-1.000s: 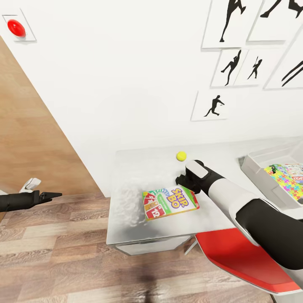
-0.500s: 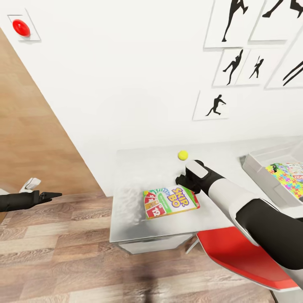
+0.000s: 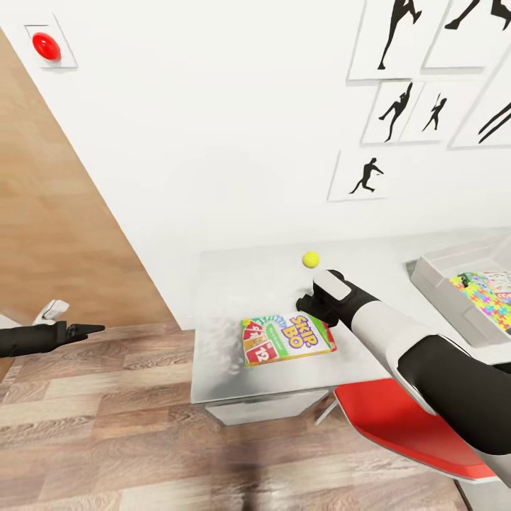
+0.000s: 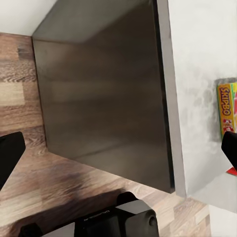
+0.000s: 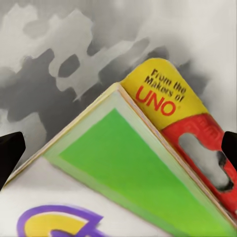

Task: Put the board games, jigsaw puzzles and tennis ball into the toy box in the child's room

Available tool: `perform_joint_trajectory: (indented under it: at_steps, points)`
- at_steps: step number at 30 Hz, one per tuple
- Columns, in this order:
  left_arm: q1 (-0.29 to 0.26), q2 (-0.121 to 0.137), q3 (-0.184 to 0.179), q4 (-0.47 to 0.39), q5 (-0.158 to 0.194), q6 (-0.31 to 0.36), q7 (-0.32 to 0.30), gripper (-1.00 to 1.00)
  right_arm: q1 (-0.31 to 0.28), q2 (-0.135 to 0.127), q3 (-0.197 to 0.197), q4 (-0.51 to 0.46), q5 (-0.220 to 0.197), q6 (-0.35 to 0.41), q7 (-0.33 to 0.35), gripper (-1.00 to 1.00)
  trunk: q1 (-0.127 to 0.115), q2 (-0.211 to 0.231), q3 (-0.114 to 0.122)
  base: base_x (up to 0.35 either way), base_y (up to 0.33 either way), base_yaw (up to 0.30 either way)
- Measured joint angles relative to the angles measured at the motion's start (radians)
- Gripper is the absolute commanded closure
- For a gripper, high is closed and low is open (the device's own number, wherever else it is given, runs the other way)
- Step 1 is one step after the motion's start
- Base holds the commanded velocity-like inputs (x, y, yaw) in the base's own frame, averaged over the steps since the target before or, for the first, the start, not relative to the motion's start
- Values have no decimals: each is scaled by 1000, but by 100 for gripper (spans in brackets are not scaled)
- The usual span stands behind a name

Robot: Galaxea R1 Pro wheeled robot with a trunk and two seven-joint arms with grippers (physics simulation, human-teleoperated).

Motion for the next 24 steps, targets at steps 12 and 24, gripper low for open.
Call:
perform_joint_trajectory:
  at_steps: [12,24]
  points:
    - [0,1,0,0,1,1,-2,-100,0,0,1,0,1,1,0,-100,0,0,0,-29,68,0]
    - [0,0,0,0,2,1,-2,-100,0,0,-1,0,0,11,1,-100,0,0,0,-17,109,0]
